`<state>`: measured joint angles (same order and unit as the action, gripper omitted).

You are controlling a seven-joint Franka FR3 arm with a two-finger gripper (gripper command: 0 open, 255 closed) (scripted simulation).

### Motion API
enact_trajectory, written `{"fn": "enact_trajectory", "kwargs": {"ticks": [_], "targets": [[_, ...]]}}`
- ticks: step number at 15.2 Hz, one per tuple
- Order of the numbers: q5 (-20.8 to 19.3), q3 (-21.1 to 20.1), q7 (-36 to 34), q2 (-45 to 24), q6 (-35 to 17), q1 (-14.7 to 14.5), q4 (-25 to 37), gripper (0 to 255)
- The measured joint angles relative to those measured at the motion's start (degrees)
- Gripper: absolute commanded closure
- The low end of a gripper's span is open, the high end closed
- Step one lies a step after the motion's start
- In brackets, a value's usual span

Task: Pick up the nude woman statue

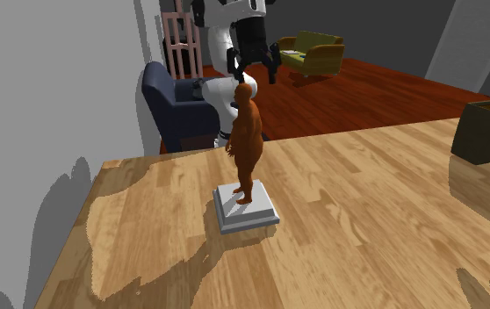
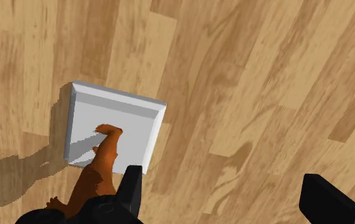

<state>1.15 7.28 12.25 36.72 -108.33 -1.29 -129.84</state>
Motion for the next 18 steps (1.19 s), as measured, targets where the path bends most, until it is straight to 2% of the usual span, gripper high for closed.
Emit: {"fn": "enact_trajectory", "kwargs": {"ticks": [5, 10, 13, 18], "targets": [[0.7, 5.4, 8.3, -6.0, -6.7, -0.8, 3.3, 0], [4.0, 11.7, 18.0, -14.2, -12.6, -2.6, 9.0, 0], [5.2, 12.9, 20.2, -16.0, -14.5, -3.1, 9.8, 0], [5.8, 13.5, 21.6, -16.3, -18.3, -3.2, 6.3, 0]]}}
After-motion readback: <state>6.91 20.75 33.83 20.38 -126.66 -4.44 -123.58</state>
